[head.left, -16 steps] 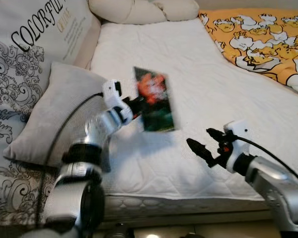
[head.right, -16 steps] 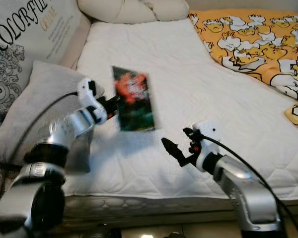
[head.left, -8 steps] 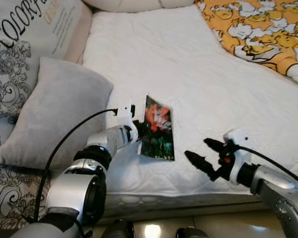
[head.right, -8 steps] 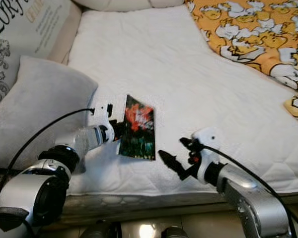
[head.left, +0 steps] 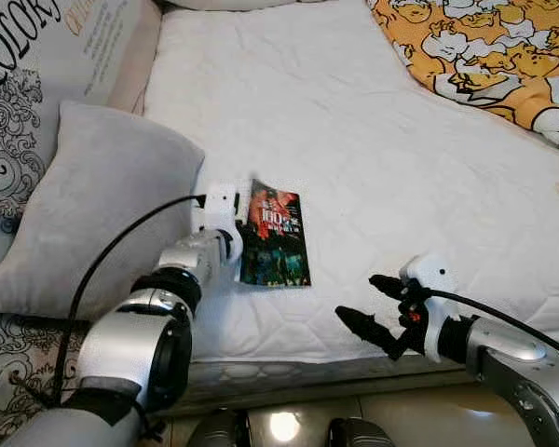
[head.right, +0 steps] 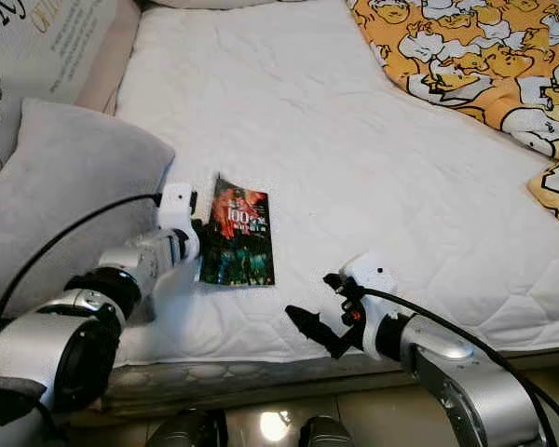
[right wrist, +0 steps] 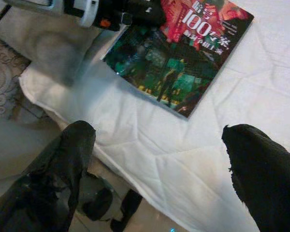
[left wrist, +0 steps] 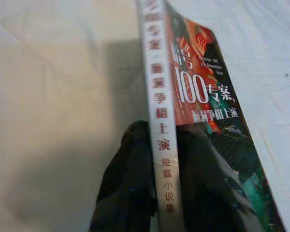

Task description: Clean up the room

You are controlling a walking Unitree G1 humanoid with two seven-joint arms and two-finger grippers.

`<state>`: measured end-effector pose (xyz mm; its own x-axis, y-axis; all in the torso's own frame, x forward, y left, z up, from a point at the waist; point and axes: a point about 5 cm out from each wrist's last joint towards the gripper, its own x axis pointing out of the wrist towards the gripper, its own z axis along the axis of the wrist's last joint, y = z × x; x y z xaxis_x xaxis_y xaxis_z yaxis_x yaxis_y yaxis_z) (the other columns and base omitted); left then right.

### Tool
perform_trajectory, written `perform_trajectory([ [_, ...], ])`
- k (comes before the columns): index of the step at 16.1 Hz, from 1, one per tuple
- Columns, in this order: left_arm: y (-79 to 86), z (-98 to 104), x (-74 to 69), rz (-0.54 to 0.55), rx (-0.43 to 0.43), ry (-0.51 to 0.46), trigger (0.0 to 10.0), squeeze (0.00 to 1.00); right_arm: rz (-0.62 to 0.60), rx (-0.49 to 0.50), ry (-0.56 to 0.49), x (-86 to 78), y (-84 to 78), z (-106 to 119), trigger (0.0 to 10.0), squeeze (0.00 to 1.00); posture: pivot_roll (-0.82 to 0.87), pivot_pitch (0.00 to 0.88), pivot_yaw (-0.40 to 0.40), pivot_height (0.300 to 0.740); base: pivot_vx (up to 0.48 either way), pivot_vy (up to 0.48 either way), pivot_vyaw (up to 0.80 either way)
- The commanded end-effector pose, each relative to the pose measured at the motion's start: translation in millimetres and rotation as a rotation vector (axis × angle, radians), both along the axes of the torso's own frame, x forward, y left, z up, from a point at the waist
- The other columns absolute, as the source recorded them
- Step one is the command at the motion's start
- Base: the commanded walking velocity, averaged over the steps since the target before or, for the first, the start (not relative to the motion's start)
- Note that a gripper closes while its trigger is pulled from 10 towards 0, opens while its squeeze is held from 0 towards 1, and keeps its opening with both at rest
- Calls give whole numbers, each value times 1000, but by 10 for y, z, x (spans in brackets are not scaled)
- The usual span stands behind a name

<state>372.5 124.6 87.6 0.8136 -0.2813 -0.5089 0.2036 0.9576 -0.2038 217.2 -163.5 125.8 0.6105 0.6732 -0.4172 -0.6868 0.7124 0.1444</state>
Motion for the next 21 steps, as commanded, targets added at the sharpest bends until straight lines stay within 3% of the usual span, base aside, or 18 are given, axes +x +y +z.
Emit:
perform_trajectory([
  [1,44,8,10,14,23,-4,10000,1000,52,16,10,-21,16,33,10000,0,-196,156,49,740,0,0,0],
  [4,55,7,10,16,24,-7,10000,1000,80,18,22,-36,11,30,10000,0,-195,152,47,740,0,0,0],
  [7,48,32,24,-34,80,-49,10000,1000,84,22,27,-42,3,30,10000,0,-199,137,45,740,0,0,0],
  [12,112,66,52,-84,313,-95,10000,1000,79,12,28,-51,0,7,10000,0,-191,116,53,740,0,0,0],
  [14,177,130,88,-52,356,-153,10000,1000,64,-2,8,-21,1,1,10000,0,-176,103,54,740,0,0,0],
  [15,192,229,132,-14,297,-220,10000,902,52,-6,-13,6,18,-4,10000,0,-166,94,54,740,0,0,0],
  [16,182,355,174,26,158,-303,10000,855,21,-25,-35,40,41,-35,10000,0,-152,82,49,740,0,0,0],
  [17,198,422,188,66,16,-334,10000,843,-16,-40,-72,80,71,-60,10000,0,-133,73,44,740,0,0,0],
  [18,223,449,180,89,-39,-357,10000,843,-68,-30,-100,127,94,-73,10000,0,-118,67,37,740,0,0,0],
  [19,237,467,130,113,-133,-386,10000,569,-160,-24,-150,200,110,-84,10000,0,-97,62,31,740,0,0,0],
  [20,241,464,65,123,-170,-399,10000,0,-229,-32,-160,240,107,-112,10000,0,-86,58,28,740,0,0,0],
  [21,251,454,-79,138,-178,-428,10000,0,-332,-79,-194,291,90,-147,10000,0,-79,56,26,740,0,0,0],
])
